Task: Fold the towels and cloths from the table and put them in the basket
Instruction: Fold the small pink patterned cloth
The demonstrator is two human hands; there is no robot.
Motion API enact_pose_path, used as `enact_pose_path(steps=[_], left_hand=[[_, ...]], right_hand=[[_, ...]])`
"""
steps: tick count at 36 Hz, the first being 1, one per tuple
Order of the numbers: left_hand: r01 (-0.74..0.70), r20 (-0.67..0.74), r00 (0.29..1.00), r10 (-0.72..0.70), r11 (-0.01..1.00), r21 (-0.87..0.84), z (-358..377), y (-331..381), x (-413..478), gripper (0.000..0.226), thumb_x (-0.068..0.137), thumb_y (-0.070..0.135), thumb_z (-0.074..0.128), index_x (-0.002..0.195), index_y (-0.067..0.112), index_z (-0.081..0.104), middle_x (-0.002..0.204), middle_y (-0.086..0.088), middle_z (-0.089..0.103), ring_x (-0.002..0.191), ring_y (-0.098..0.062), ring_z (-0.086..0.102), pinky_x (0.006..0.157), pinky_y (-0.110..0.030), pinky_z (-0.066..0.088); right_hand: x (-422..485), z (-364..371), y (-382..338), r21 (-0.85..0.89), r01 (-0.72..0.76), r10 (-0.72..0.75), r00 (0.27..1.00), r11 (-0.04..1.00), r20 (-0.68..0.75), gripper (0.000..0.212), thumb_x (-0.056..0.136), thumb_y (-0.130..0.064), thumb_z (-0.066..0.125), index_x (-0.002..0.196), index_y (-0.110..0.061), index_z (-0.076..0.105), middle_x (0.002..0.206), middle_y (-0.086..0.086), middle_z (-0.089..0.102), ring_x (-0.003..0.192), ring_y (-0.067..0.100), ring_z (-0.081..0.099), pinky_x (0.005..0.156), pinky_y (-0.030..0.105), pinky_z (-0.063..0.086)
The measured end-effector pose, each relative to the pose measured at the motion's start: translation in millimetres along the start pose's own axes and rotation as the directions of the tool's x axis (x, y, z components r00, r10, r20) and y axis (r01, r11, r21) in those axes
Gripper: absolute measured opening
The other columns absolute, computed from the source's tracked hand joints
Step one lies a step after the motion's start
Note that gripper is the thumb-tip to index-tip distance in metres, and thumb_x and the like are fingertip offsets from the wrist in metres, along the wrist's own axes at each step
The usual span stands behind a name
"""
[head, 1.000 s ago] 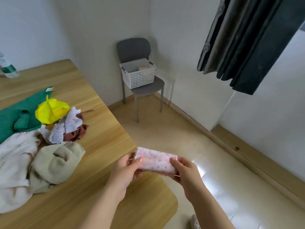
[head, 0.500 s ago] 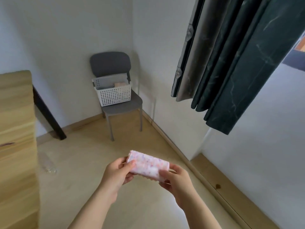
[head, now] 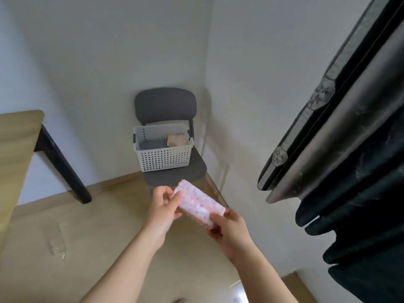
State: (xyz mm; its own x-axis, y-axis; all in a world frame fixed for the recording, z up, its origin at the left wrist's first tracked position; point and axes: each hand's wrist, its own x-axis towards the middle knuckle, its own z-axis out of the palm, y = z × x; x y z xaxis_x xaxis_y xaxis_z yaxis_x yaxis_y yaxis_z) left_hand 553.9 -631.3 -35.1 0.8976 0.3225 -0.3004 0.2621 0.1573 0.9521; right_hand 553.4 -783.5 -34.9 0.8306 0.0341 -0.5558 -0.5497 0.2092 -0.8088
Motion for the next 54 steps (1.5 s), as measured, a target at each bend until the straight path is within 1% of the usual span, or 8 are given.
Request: enact_pose_path(steps=[6, 13, 21, 25, 31, 38, 47, 54], left_hand=[[0.075, 0.114, 0.991, -0.073, 0.997, -0.011, 19.9, 20.5, 81.7, 0.014, 0.091, 0.018, 0.057, 0.08, 0.026, 0.059, 0.109, -0.015, 0.056, 0.107, -0.036, 0.059, 0.073, -0.03, 0.05], [0.126, -0.053, 0.991, -0.123, 0.99, 0.056, 52.7, 37.0, 182.9, 0.014, 0.096, 0.023, 0.049, 0.107, 0.024, 0.058, 0.102, -0.006, 0.062, 0.083, -0.024, 0.064, 0.061, -0.031, 0.054], [0.123, -0.181, 0.978, -0.103, 0.987, 0.103, 64.0, 48.0, 288.0, 0.048, 0.081, 0.001, 0.066, 0.117, 0.022, 0.044, 0.12, -0.016, 0.05, 0.1, -0.028, 0.059, 0.075, -0.04, 0.057], [0.162, -0.189, 0.974, -0.127, 0.969, 0.185, 48.2, 56.4, 333.9, 0.059, 0.08, -0.001, 0.065, 0.125, 0.026, 0.039, 0.125, -0.01, 0.045, 0.1, -0.023, 0.056, 0.069, -0.031, 0.056], [0.233, -0.131, 0.971, -0.202, 0.927, 0.294, 14.2, 60.5, 421.4, 0.064, 0.082, -0.006, 0.06, 0.133, 0.022, 0.034, 0.131, -0.01, 0.037, 0.109, -0.021, 0.045, 0.077, -0.03, 0.052], [0.29, 0.025, 0.943, -0.333, 0.854, 0.431, -30.2, 40.7, 514.8, 0.07, 0.081, -0.008, 0.06, 0.135, 0.02, 0.025, 0.108, 0.006, 0.037, 0.112, -0.018, 0.041, 0.09, -0.039, 0.049], [0.256, 0.175, 0.816, -0.552, 0.616, 0.745, -57.4, -25.4, 585.0, 0.072, 0.088, 0.007, 0.057, 0.141, 0.024, 0.012, 0.137, -0.012, 0.036, 0.124, -0.027, 0.044, 0.097, -0.033, 0.043], [0.251, 0.232, 0.771, -0.593, 0.618, 0.745, -58.5, -61.8, 584.0, 0.067, 0.09, 0.008, 0.054, 0.142, 0.021, 0.015, 0.149, -0.013, 0.024, 0.135, -0.023, 0.032, 0.108, -0.027, 0.032]], right_hand=[[85.3, 31.0, -41.4, 0.038, -0.035, 0.032, 0.997, 0.999, 0.063, 0.006, 0.09, 0.003, 0.052, 0.091, -0.003, 0.053, 0.067, 0.007, 0.057, 0.055, 0.014, 0.052, 0.054, 0.024, 0.046], [194.6, 53.4, -85.4, -0.074, -0.102, 0.115, 0.972, 0.992, 0.204, 0.027, 0.091, -0.001, 0.05, 0.118, 0.003, 0.052, 0.103, 0.021, 0.063, 0.075, 0.019, 0.059, 0.054, 0.023, 0.051], [300.2, 83.2, -141.9, -0.336, -0.087, 0.191, 0.937, 0.938, 0.293, 0.011, 0.091, -0.008, 0.057, 0.099, -0.015, 0.054, 0.091, 0.008, 0.065, 0.067, 0.016, 0.057, 0.056, 0.026, 0.044], [348.5, 102.1, -150.9, -0.395, -0.149, 0.258, 0.936, 0.907, 0.239, 0.01, 0.093, -0.006, 0.052, 0.1, -0.013, 0.054, 0.083, 0.009, 0.059, 0.062, 0.016, 0.054, 0.053, 0.025, 0.046], [422.8, 135.9, -157.3, -0.496, -0.196, 0.31, 0.938, 0.846, 0.157, 0.01, 0.095, -0.01, 0.049, 0.096, -0.018, 0.054, 0.106, 0.015, 0.06, 0.078, 0.019, 0.059, 0.063, 0.025, 0.052], [480.2, 187.5, -149.2, -0.586, -0.249, 0.385, 0.916, 0.771, 0.117, 0.013, 0.097, -0.012, 0.043, 0.093, -0.017, 0.054, 0.091, 0.007, 0.059, 0.075, 0.016, 0.055, 0.065, 0.023, 0.047], [543.0, 216.9, -109.2, -0.859, -0.203, 0.421, 0.907, 0.471, 0.017, 0.023, 0.09, -0.016, 0.043, 0.083, -0.035, 0.055, 0.097, 0.002, 0.066, 0.091, 0.024, 0.064, 0.086, 0.047, 0.052], [555.9, 229.8, -106.1, -0.906, -0.176, 0.498, 0.866, 0.385, 0.044, 0.02, 0.097, -0.015, 0.038, 0.11, -0.017, 0.053, 0.098, -0.001, 0.057, 0.093, 0.018, 0.056, 0.084, 0.031, 0.044]])
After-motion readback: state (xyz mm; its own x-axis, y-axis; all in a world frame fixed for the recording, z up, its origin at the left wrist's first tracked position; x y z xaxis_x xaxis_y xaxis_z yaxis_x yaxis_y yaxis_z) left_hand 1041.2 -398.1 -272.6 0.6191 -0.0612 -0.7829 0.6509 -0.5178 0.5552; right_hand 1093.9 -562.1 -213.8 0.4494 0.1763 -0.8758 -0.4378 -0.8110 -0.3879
